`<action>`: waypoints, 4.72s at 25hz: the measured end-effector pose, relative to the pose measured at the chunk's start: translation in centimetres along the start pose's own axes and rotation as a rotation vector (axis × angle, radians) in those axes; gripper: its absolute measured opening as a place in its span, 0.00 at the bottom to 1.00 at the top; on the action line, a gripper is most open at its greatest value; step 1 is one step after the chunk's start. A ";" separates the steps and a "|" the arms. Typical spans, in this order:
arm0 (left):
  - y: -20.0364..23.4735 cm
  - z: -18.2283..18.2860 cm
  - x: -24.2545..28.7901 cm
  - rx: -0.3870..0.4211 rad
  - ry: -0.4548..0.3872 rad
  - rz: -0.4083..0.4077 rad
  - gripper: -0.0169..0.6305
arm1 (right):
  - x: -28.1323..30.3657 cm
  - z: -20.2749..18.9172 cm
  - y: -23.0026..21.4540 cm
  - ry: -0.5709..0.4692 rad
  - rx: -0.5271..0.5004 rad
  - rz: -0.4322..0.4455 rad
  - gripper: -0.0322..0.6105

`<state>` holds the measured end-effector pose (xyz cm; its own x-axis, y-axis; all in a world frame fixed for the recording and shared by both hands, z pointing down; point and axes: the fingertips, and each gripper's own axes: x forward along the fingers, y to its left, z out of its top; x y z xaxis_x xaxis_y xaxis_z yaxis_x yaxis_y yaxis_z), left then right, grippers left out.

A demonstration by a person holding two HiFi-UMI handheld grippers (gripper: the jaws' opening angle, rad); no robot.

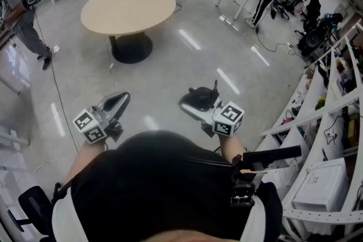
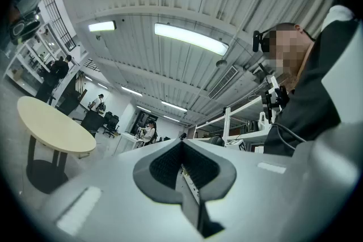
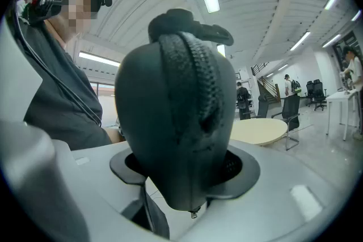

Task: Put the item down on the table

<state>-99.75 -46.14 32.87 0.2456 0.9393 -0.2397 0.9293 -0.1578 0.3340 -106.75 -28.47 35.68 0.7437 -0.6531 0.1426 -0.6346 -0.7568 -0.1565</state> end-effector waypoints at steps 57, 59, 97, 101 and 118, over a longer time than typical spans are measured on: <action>30.2 1.0 35.4 -0.099 0.153 -0.237 0.02 | 7.1 6.8 -39.5 -0.002 0.040 -0.209 0.52; 32.2 0.5 36.8 -0.113 0.163 -0.226 0.02 | 7.4 6.5 -42.2 -0.001 0.071 -0.219 0.52; 61.5 -3.9 93.0 -0.081 0.145 -0.183 0.02 | 7.1 13.7 -107.5 0.031 0.113 -0.070 0.52; 69.2 -2.7 97.1 -0.080 0.117 -0.244 0.02 | 11.5 15.1 -114.7 0.028 0.127 -0.140 0.52; 96.7 4.5 98.1 -0.129 0.026 0.008 0.02 | 38.1 24.1 -133.2 0.104 0.131 0.089 0.52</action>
<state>15.44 29.41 37.48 0.2440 0.9461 -0.2131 0.8838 -0.1264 0.4504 11.25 48.09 38.38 0.6560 -0.7214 0.2219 -0.6587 -0.6908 -0.2981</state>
